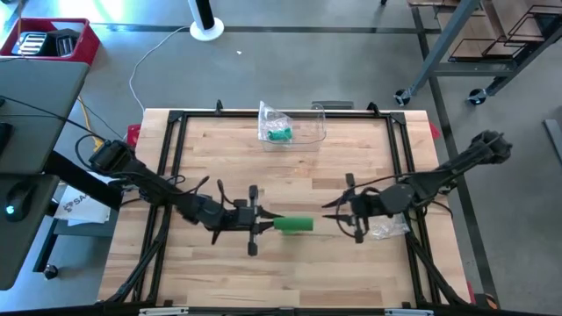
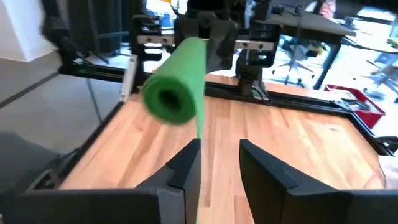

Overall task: Roll bandage
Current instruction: Roll the green bandage

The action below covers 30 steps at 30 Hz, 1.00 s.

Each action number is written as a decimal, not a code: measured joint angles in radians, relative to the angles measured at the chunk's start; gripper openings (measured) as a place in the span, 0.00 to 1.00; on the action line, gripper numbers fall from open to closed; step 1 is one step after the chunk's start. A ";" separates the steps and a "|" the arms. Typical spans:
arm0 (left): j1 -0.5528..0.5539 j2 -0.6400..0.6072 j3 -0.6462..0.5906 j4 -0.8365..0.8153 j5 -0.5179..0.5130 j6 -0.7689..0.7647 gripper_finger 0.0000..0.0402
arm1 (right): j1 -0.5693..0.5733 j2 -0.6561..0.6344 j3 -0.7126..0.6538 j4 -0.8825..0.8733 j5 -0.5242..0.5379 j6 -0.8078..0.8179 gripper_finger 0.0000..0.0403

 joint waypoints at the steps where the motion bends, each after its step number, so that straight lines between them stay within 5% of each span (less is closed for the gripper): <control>1: -0.007 -0.002 0.000 0.010 -0.002 0.001 0.02 | 0.013 -0.015 0.000 -0.015 -0.001 0.001 0.24; 8: -0.050 -0.010 0.002 -0.001 -0.071 0.003 0.05 | 0.068 0.003 0.000 0.031 -0.135 0.067 0.23; 15: 0.012 -0.010 0.002 -0.336 -0.321 -0.060 0.05 | 0.042 0.182 -0.003 0.063 -0.138 0.157 0.24; 20: 0.107 -0.010 -0.014 -0.515 -0.341 -0.168 0.07 | -0.014 0.326 -0.003 0.103 -0.185 0.167 0.31; 30: 0.278 -0.010 -0.253 -0.239 -0.241 -0.185 0.07 | -0.166 0.585 0.004 0.217 -0.357 -0.009 0.53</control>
